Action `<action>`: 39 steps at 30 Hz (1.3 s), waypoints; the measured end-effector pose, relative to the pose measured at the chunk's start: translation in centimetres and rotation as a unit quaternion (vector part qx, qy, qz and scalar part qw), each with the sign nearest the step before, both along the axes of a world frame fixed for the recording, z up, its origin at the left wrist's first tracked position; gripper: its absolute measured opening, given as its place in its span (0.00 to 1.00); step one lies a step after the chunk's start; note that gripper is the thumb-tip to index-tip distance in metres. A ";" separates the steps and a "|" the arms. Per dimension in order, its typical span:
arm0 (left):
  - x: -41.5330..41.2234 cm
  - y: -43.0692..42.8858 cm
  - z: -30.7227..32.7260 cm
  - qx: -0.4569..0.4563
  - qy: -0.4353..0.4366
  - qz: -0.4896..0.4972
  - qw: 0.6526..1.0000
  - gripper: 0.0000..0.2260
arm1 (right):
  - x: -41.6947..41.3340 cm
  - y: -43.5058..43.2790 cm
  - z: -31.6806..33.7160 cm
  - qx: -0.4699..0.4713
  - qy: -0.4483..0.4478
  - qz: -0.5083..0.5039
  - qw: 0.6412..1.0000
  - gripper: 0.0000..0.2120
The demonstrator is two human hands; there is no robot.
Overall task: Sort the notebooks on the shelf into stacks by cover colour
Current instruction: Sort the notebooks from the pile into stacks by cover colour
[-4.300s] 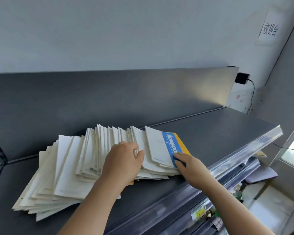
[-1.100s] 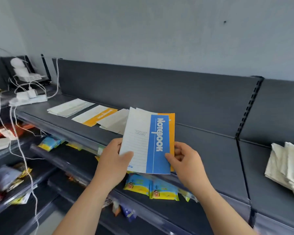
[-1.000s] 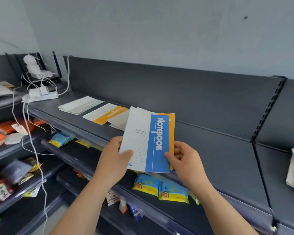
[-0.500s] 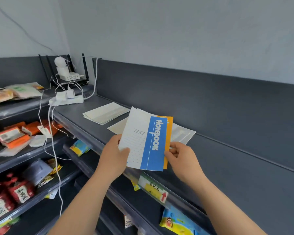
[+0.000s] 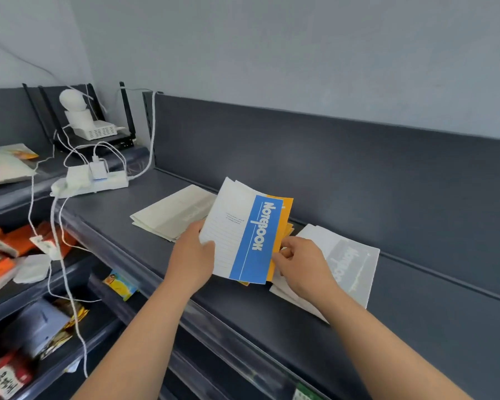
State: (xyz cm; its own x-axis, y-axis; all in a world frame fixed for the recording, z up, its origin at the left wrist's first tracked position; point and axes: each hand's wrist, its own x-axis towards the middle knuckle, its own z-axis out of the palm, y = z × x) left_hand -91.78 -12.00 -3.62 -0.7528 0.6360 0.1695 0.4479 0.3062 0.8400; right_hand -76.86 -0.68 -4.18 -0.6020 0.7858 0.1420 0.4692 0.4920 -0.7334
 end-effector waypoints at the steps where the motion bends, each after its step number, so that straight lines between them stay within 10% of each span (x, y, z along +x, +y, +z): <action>1: -0.9 0.3 -0.2 -0.003 0.000 -0.007 1.000 0.14 | -0.8 0.1 -0.2 0.012 -0.016 -0.006 1.000 0.07; 8: -5.4 2.1 -1.9 -0.060 0.020 -0.074 0.995 0.13 | -3.2 1.3 -2.8 0.131 -0.217 -0.027 0.967 0.13; 16: -6.9 4.4 -3.9 -0.100 0.102 -0.109 0.984 0.12 | -1.2 -0.2 -1.9 0.100 -0.233 -0.079 0.964 0.22; 26: -6.5 3.8 -2.7 -0.001 0.101 -0.087 0.991 0.07 | 0.7 -1.4 -1.3 0.028 -0.097 -0.173 0.980 0.22; 39: 8.4 4.6 2.3 0.147 -0.167 -0.283 0.933 0.08 | 11.3 -3.7 2.1 -0.019 0.182 -0.285 0.941 0.12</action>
State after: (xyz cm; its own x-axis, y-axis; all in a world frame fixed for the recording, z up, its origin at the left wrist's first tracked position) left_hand -83.35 -7.42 -1.27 -0.3521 0.9108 0.2158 0.1660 -0.1661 0.9720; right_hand -65.58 -4.38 -2.10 0.0015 0.9748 0.2231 0.3634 0.2074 -0.9082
